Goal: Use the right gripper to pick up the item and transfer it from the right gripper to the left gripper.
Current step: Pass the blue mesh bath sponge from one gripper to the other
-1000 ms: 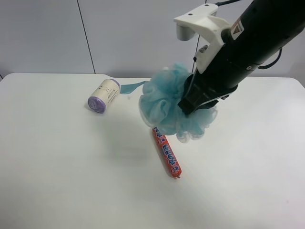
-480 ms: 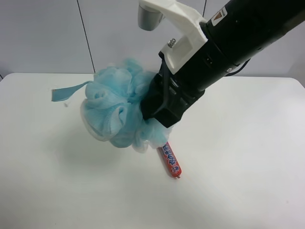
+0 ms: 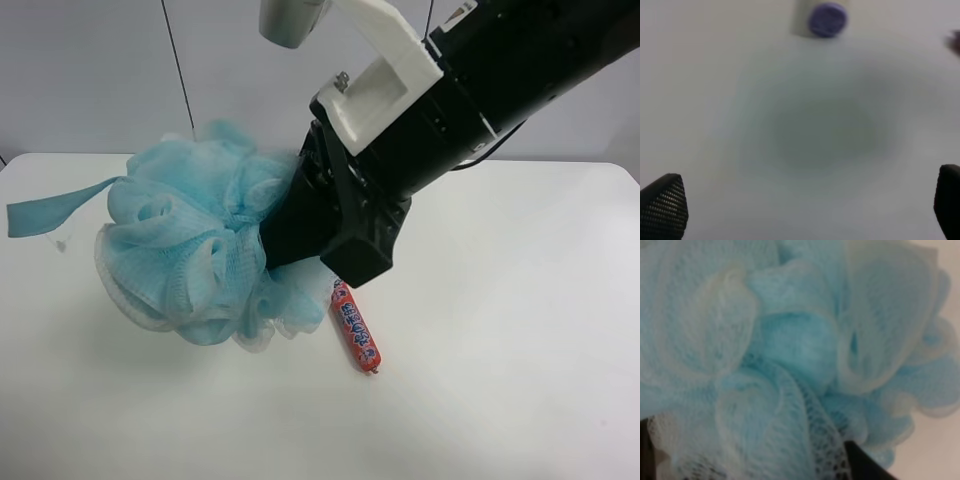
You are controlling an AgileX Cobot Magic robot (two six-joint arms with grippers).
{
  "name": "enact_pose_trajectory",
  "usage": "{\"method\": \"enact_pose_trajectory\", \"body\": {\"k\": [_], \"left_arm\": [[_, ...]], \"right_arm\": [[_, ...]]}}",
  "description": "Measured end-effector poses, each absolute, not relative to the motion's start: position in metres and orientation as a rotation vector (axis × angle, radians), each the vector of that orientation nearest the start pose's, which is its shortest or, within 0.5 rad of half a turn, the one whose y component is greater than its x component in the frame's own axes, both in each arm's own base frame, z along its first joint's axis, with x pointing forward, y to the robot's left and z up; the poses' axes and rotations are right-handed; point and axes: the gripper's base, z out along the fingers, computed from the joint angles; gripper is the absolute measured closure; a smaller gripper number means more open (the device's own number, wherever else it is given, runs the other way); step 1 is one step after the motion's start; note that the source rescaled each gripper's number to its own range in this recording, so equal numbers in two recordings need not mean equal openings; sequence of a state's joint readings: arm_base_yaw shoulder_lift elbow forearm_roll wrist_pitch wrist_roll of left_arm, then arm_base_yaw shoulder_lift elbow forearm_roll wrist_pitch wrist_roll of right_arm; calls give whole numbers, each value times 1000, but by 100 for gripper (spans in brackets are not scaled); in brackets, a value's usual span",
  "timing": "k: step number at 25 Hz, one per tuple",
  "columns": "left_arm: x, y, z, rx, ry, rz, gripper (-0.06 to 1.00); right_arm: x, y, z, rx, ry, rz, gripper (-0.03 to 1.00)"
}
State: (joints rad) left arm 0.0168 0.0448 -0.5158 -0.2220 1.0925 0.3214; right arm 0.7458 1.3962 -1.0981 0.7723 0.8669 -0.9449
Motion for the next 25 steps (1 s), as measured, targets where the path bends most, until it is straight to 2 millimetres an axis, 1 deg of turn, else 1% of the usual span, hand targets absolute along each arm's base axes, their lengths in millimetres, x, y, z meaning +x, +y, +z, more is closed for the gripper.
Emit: {"method": "enact_pose_trajectory", "body": {"k": [2, 6, 10, 14, 17, 21, 25], "left_arm": [[2, -24, 285, 411, 2060, -135, -6], [8, -33, 292, 637, 2022, -233, -6], [14, -36, 291, 797, 2030, -295, -6], [26, -41, 289, 929, 2052, -334, -6], [36, -45, 289, 985, 2056, -344, -6], [52, -50, 290, 1015, 2034, -332, -6], [65, -55, 302, 1055, 1987, -291, -6]], "right_arm": [[177, 230, 316, -1522, 1953, 862, 95], [176, 230, 317, -1518, 1950, 876, 95], [175, 231, 317, -1517, 1952, 890, 95], [173, 232, 319, -1503, 1962, 947, 95], [172, 232, 319, -1485, 1978, 965, 95], [171, 232, 319, -1462, 2004, 989, 95], [171, 232, 319, -1447, 2022, 999, 96]]}}
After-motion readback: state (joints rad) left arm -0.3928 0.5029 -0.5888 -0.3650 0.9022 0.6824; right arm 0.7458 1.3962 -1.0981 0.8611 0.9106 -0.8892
